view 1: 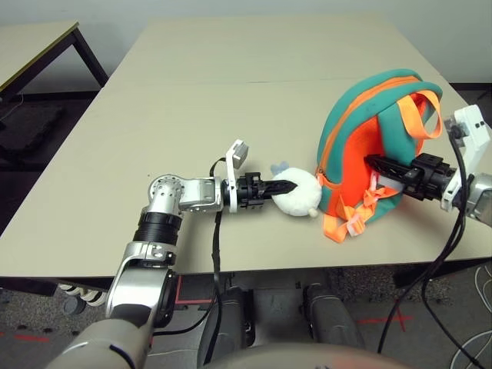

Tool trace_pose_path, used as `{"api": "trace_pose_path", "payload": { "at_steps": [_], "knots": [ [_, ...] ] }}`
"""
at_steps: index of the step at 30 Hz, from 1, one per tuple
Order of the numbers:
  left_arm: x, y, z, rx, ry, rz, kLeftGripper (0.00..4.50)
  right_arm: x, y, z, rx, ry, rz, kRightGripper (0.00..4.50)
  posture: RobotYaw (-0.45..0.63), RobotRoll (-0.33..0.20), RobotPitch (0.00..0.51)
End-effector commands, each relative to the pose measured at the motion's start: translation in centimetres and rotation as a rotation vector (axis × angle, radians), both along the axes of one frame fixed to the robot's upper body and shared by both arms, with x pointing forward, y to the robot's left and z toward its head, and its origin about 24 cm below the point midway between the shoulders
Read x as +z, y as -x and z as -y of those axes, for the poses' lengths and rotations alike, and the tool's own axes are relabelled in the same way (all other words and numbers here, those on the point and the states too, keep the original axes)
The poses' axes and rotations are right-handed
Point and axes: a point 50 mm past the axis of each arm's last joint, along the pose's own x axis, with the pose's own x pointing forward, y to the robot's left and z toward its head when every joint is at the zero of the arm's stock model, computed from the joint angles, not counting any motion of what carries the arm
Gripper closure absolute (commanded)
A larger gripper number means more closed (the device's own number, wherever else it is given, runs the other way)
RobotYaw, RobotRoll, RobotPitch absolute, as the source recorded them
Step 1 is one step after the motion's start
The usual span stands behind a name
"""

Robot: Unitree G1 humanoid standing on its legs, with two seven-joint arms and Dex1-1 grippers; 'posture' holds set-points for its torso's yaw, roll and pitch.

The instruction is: Put the pencil case into the backpack and zip it.

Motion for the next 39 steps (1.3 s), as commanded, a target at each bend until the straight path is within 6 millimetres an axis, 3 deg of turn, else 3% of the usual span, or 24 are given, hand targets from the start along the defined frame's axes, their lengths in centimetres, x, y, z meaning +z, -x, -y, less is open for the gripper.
{"api": "trace_pose_path", "payload": {
  "at_steps": [1,6,12,14,21,25,28,32,35,39],
  "knots": [
    [1.9,-0.5,-0.5,0.023,-0.025,0.085,3.90,0.0,0.6,-0.1,0.023,0.012,-0.023,4.38,-0.11,0.000,0.097],
    [8.8,1.4,-3.4,-0.051,0.092,0.340,2.24,2.7,1.9,0.7,0.061,0.017,-0.030,2.71,-0.09,0.000,0.091],
    [12.5,4.7,-6.6,-0.111,0.036,0.474,0.17,5.3,3.9,2.5,0.080,0.069,-0.141,0.74,-0.08,0.000,0.083],
    [12.9,5.4,-7.5,-0.121,-0.005,0.490,0.00,5.8,4.8,3.1,0.077,0.096,-0.196,0.14,-0.08,0.000,0.080],
    [13.4,5.7,-9.6,-0.027,-0.075,0.490,0.00,7.4,6.0,4.9,-0.004,0.137,-0.230,0.06,-0.09,0.000,0.067],
    [13.8,3.5,-11.2,0.233,-0.103,0.511,0.00,9.1,6.3,6.1,-0.064,0.082,-0.189,0.06,-0.09,0.000,0.054],
    [12.6,2.0,-13.4,0.426,-0.186,0.477,0.00,9.5,6.5,7.8,-0.163,0.058,-0.175,0.06,-0.09,0.000,0.043],
    [10.9,0.1,-16.7,0.703,-0.350,0.527,0.00,8.5,6.1,10.0,-0.320,0.066,-0.151,0.06,-0.08,0.000,0.029],
    [9.3,-1.0,-19.6,0.931,-0.513,0.561,0.00,7.3,4.7,12.4,-0.467,0.110,-0.076,0.06,-0.06,0.000,0.021],
    [7.7,-1.7,-21.2,1.087,-0.621,0.592,0.00,5.7,2.4,14.0,-0.559,0.138,0.023,0.06,-0.04,0.000,0.019]
  ]
}}
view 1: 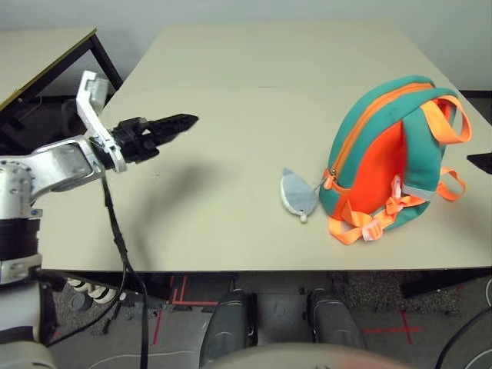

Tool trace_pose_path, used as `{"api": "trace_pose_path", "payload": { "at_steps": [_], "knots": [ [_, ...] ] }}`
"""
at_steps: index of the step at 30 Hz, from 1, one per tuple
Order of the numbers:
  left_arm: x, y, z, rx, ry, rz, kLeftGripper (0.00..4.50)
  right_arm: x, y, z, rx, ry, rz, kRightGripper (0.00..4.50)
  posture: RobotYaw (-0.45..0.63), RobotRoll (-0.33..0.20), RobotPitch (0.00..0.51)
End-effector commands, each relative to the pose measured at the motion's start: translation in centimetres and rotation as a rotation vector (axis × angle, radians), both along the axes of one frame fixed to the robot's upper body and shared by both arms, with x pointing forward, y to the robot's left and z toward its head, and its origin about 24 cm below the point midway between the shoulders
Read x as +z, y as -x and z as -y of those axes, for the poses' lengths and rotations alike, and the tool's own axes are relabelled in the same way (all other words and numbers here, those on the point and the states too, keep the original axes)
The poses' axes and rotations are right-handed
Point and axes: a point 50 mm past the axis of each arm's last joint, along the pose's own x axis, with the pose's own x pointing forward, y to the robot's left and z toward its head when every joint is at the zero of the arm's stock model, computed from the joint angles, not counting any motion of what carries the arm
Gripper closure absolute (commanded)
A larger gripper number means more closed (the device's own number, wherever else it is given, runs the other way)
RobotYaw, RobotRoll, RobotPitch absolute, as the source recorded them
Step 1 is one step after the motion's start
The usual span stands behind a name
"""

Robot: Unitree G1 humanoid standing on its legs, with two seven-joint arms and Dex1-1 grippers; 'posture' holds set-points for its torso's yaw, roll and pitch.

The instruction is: Put the pencil case into the backpack and zip it.

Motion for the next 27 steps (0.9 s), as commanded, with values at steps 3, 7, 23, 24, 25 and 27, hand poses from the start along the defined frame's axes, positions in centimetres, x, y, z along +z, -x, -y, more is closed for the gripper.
{"api": "trace_pose_path", "payload": {
  "at_steps": [3,7,23,24,25,27],
  "knots": [
    [-2.6,-0.4,-2.0,0.211,-0.142,0.042,0.00,-2.9,-4.2,1.1,-0.059,0.059,0.113,0.06,-0.01,0.000,0.027],
    [-5.3,-0.5,-2.0,0.273,-0.272,0.057,0.00,-5.2,-7.1,0.1,-0.041,0.019,0.135,0.06,0.01,0.000,0.042],
    [-10.6,-1.3,1.2,0.246,-0.420,0.024,0.00,-9.9,-9.6,1.6,-0.219,0.067,0.202,0.06,-0.01,0.000,0.095],
    [-10.7,-1.5,1.3,0.241,-0.420,0.024,0.00,-10.4,-9.4,1.7,-0.229,0.082,0.196,0.06,-0.02,0.000,0.099],
    [-10.7,-1.6,1.4,0.237,-0.420,0.025,0.00,-10.7,-9.2,1.8,-0.236,0.090,0.194,0.06,-0.02,0.000,0.102],
    [-11.0,-2.0,1.3,0.229,-0.427,0.015,0.00,-11.3,-8.9,1.5,-0.250,0.076,0.198,0.06,-0.03,0.000,0.104]
  ]
}}
